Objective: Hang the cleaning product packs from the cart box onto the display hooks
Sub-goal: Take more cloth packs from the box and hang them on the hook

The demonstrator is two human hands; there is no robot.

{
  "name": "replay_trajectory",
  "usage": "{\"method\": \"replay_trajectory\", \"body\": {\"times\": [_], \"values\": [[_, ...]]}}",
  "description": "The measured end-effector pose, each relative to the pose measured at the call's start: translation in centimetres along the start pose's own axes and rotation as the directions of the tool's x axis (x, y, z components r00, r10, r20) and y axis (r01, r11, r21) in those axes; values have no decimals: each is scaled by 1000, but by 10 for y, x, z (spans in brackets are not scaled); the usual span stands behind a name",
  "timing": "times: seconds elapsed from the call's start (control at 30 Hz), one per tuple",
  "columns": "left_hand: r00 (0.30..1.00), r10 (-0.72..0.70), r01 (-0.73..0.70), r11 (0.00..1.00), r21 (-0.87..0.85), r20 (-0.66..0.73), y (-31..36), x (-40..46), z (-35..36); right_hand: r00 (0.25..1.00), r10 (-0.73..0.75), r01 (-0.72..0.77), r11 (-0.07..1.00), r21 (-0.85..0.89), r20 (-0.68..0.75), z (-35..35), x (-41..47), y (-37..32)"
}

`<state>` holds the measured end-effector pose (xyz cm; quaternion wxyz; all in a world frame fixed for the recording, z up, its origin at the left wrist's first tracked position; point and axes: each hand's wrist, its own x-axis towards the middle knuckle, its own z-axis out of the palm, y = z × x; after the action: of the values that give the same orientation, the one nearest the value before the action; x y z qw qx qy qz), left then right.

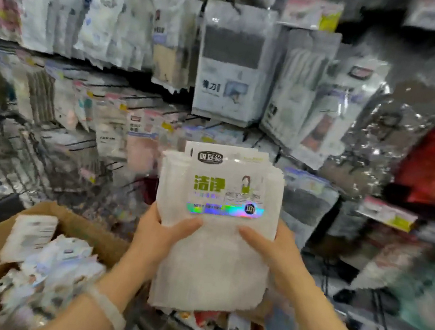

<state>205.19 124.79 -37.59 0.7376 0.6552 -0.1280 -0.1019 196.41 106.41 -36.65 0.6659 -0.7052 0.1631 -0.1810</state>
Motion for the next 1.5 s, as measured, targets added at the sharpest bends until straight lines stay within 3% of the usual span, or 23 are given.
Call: {"method": "replay_trajectory", "body": {"times": [0.1,0.27,0.47,0.63,0.87,1.2,1.37,1.5], "values": [[986,22,-27,999,27,166,4,-35,77,958,-92,101,995,20,-270,-80,-48,-17],[935,15,-16,1000,0,355,13,-126,209,788,-201,203,977,-63,-582,-206,-150,-41],[844,10,31,997,-68,536,25,-215,320,687,-197,221,974,-56,-700,-318,-255,-69],[776,32,101,980,-174,629,47,-260,375,665,-190,245,969,-30,-722,-375,-304,-87],[759,1,195,954,-228,651,63,-258,427,639,-200,279,960,-19,-743,-422,-298,-93],[774,-25,214,951,-224,633,83,-174,484,662,-222,293,956,-25,-716,-481,-193,-112],[871,-33,191,942,-276,490,81,-131,507,697,-196,290,957,21,-689,-501,-152,-112],[954,60,21,964,-265,293,76,-113,516,718,-199,299,954,37,-667,-523,-137,-115]]}}
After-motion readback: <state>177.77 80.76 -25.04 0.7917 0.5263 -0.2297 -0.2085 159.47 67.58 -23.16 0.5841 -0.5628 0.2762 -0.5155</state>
